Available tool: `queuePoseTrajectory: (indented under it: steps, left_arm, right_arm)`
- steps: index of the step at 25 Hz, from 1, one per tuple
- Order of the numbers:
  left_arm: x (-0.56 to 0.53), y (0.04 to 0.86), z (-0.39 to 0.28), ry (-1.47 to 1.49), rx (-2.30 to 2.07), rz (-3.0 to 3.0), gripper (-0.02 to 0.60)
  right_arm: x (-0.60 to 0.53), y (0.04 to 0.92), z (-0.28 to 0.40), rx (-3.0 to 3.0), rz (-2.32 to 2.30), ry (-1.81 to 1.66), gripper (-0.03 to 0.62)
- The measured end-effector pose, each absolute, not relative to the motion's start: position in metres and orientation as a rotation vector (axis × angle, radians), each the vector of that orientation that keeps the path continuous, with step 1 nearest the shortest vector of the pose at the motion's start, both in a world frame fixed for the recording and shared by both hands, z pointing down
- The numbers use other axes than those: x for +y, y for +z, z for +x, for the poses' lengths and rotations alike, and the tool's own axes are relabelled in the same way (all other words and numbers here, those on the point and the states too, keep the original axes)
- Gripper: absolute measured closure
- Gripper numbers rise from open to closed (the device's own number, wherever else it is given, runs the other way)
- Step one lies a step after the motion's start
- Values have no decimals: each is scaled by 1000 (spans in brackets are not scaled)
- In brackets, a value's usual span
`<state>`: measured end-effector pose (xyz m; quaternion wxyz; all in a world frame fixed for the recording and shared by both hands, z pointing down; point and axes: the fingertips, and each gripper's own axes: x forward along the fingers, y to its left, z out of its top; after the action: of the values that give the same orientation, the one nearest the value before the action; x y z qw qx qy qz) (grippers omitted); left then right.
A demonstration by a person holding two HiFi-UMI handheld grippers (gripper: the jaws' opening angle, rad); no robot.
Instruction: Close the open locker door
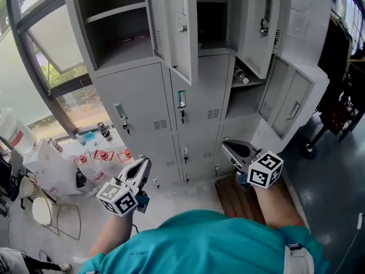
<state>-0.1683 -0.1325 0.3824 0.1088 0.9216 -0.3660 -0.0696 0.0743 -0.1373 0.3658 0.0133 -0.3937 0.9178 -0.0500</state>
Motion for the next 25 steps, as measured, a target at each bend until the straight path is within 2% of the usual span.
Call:
queuePoseTrajectory:
  steps: [9,16,19,22,25]
  left_arm:
    - [-176,244,-88,-312,-1167,2863,578]
    - [-172,148,-32,-352,-1393,2851,577]
    - [-168,121,-18,-363,-1504,2836,552]
    - [-164,105,0,-335,-1599,2864,492]
    - [-167,100,17,-259,-1730,2887,472]
  right_arm:
    - [-189,214,84,2871,-1062,221,595]
    - [-212,141,79,2848,-876,200,595]
    - [-214,129,71,2850,-810,204,595]
    - [-212,126,67,2858,-750,206,595]
    - [-209,126,68,2867,-704,209,595]
